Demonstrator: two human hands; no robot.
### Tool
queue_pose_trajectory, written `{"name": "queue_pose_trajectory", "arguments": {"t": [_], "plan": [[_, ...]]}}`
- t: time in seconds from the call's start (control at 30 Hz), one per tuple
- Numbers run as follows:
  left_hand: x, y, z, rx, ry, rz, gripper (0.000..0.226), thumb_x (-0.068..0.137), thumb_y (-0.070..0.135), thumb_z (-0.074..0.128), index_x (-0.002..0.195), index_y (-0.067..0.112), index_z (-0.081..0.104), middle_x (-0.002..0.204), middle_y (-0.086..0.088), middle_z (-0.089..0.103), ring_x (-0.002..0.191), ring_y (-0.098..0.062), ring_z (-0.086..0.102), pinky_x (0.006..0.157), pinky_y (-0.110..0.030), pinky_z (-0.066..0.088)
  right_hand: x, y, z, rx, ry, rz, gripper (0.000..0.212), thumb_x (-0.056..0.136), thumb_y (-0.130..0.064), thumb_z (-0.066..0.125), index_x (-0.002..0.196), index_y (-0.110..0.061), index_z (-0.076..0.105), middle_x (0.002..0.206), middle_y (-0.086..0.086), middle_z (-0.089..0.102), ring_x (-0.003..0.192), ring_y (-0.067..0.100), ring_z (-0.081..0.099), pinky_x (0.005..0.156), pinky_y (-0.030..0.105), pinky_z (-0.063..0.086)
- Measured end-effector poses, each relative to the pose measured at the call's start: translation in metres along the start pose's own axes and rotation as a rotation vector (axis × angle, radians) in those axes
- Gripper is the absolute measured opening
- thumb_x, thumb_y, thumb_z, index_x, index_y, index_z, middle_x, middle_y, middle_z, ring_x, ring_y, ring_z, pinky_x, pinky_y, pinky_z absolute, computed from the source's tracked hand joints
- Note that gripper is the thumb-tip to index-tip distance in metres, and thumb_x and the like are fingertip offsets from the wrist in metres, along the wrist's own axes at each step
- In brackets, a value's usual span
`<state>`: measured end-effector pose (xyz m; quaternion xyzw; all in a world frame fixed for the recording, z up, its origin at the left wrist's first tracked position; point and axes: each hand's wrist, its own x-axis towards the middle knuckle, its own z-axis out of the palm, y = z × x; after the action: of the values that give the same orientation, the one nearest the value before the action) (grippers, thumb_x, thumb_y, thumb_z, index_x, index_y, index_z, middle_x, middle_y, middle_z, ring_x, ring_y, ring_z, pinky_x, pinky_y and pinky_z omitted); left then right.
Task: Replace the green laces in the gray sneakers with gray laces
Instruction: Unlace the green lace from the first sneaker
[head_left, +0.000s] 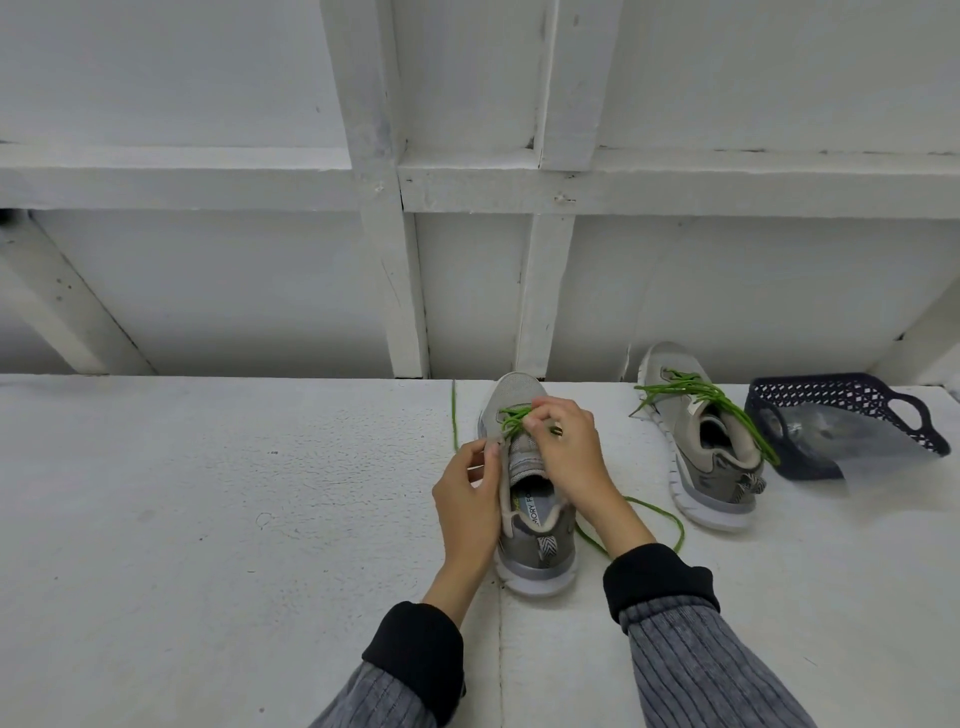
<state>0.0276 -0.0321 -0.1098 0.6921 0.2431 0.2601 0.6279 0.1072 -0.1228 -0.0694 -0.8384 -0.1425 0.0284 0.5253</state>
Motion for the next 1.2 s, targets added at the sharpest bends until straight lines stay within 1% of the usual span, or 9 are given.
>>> {"name": "queue_pose_trajectory", "arguments": {"t": [0.13, 0.2, 0.3, 0.47, 0.63, 0.87, 0.97, 1.07, 1.2], "plan": [[0.001, -0.003, 0.001, 0.004, 0.005, 0.008, 0.016, 0.098, 0.037, 0.057, 0.099, 0.029, 0.071, 0.093, 0.016, 0.072, 0.087, -0.003, 0.065, 0.077, -0.021, 0.053, -0.007, -0.023, -0.013, 0.475, 0.038, 0.014, 0.019, 0.103, -0.02, 0.042, 0.088, -0.014, 0.053, 0.09, 0.004, 0.069, 0.085, 0.018, 0.066, 0.078, 0.03, 0.055], [0.001, -0.004, 0.001, 0.002, 0.003, 0.009, 0.016, 0.098, 0.036, 0.057, 0.099, 0.029, 0.071, 0.093, 0.016, 0.072, 0.087, -0.003, 0.066, 0.077, -0.022, 0.053, -0.009, -0.029, -0.018, 0.452, 0.062, -0.006, 0.021, 0.103, -0.024, 0.04, 0.087, -0.012, 0.048, 0.067, 0.003, 0.054, 0.058, 0.012, 0.053, 0.057, 0.025, 0.048], [0.0, -0.003, 0.001, 0.0, 0.002, 0.018, 0.015, 0.098, 0.035, 0.057, 0.099, 0.03, 0.071, 0.093, 0.017, 0.072, 0.087, -0.003, 0.066, 0.078, -0.022, 0.053, -0.006, -0.023, -0.021, 0.133, 0.111, -0.043, 0.024, 0.102, -0.03, 0.043, 0.086, -0.014, 0.052, 0.06, 0.0, 0.048, 0.048, 0.005, 0.036, 0.049, 0.025, 0.033], [-0.002, 0.001, 0.0, -0.028, 0.001, 0.027, 0.012, 0.098, 0.031, 0.059, 0.093, 0.036, 0.069, 0.088, 0.018, 0.072, 0.082, -0.001, 0.066, 0.072, -0.015, 0.051, -0.009, -0.014, -0.02, -0.564, -0.081, -0.135, 0.028, 0.093, -0.05, 0.052, 0.1, -0.029, 0.069, 0.089, -0.003, 0.071, 0.082, 0.019, 0.064, 0.069, 0.031, 0.048], [-0.001, 0.001, 0.0, -0.031, -0.001, 0.033, 0.012, 0.098, 0.031, 0.058, 0.096, 0.031, 0.07, 0.09, 0.015, 0.072, 0.083, 0.0, 0.066, 0.072, -0.016, 0.052, -0.012, -0.018, -0.022, -0.756, -0.119, -0.157, 0.021, 0.095, -0.04, 0.054, 0.094, -0.024, 0.068, 0.091, -0.002, 0.069, 0.084, 0.02, 0.061, 0.064, 0.028, 0.034], [0.001, -0.007, 0.0, 0.002, -0.005, 0.026, 0.016, 0.098, 0.036, 0.057, 0.1, 0.029, 0.071, 0.094, 0.015, 0.072, 0.087, -0.004, 0.066, 0.078, -0.026, 0.055, -0.005, -0.018, -0.031, 0.222, -0.014, 0.036, 0.019, 0.102, -0.019, 0.043, 0.088, -0.014, 0.054, 0.101, 0.005, 0.062, 0.09, 0.01, 0.06, 0.082, 0.021, 0.047], [0.0, -0.005, 0.0, -0.011, -0.004, 0.02, 0.016, 0.098, 0.034, 0.057, 0.1, 0.028, 0.072, 0.094, 0.015, 0.072, 0.086, -0.002, 0.065, 0.076, -0.021, 0.054, -0.005, -0.015, -0.035, 0.62, 0.048, 0.147, 0.023, 0.105, -0.016, 0.033, 0.088, -0.01, 0.046, 0.075, 0.007, 0.064, 0.07, 0.02, 0.065, 0.078, 0.031, 0.057], [0.0, -0.004, -0.001, -0.023, 0.0, 0.012, 0.016, 0.098, 0.033, 0.058, 0.101, 0.026, 0.072, 0.094, 0.014, 0.072, 0.086, -0.002, 0.065, 0.075, -0.018, 0.053, -0.001, -0.004, -0.045, 0.545, 0.233, 0.204, 0.02, 0.104, -0.021, 0.037, 0.087, -0.015, 0.046, 0.065, 0.001, 0.041, 0.051, 0.01, 0.04, 0.055, 0.027, 0.046], [0.0, -0.006, -0.001, -0.014, -0.009, 0.006, 0.018, 0.098, 0.036, 0.057, 0.102, 0.026, 0.072, 0.095, 0.014, 0.072, 0.087, -0.003, 0.066, 0.077, -0.022, 0.055, 0.005, 0.024, -0.054, 0.02, 0.254, 0.089, 0.016, 0.101, -0.023, 0.044, 0.094, -0.011, 0.052, 0.072, 0.001, 0.05, 0.059, 0.013, 0.042, 0.054, 0.022, 0.034]]}}
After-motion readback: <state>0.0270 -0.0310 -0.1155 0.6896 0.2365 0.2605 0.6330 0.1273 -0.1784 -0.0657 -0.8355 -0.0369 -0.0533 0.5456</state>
